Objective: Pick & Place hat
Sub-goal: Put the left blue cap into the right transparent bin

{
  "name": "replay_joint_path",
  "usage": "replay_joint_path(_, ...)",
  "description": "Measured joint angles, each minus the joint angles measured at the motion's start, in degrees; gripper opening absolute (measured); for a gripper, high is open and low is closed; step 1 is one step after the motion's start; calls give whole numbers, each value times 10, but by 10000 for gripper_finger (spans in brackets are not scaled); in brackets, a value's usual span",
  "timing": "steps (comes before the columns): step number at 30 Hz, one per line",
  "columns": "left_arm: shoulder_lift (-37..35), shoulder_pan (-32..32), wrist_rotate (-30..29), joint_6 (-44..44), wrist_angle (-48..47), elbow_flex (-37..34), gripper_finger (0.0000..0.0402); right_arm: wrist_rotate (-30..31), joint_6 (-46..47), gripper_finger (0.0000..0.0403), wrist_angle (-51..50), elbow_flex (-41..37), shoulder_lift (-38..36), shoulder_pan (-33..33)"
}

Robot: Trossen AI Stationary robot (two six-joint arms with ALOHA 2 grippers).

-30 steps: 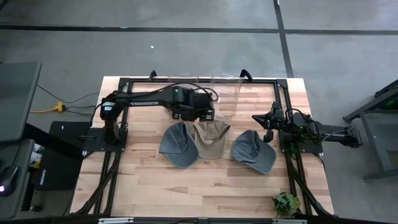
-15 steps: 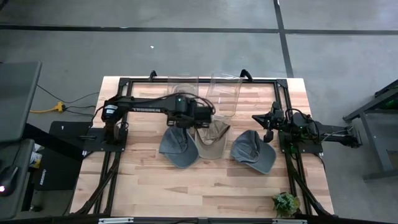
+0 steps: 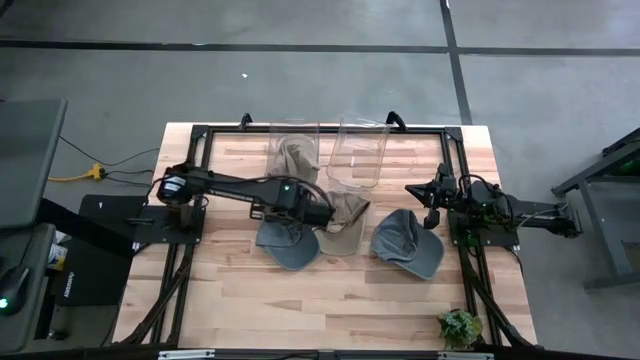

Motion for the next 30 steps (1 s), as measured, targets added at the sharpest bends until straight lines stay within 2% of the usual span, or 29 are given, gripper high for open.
replay_joint_path(10, -116, -23, -12, -49, 66, -160, 186, 0, 0, 0, 0, 0, 0, 0)
replay_joint_path(18, -243, -46, -4, -90, 151, -332, 186, 0, 0, 0, 0, 0, 0, 0)
replay_joint_path(20, -269, -51, 3, -100, 209, -370, 186, 1, 0, 0, 0, 0, 0, 0)
replay_joint_path(23, -304, -69, 22, -115, 231, -443, 186, 1, 0, 0, -1, 0, 0, 0)
replay_joint_path(26, -328, -76, 22, -130, 309, -502, 186, 1, 0, 0, 0, 0, 0, 0)
replay_joint_path(28, -344, -83, 26, -133, 321, -546, 186, 1, 0, 0, 0, 0, 0, 0)
replay_joint_path(30, -352, -83, 32, -133, 405, -578, 186, 1, 0, 0, 1, 0, 1, 0)
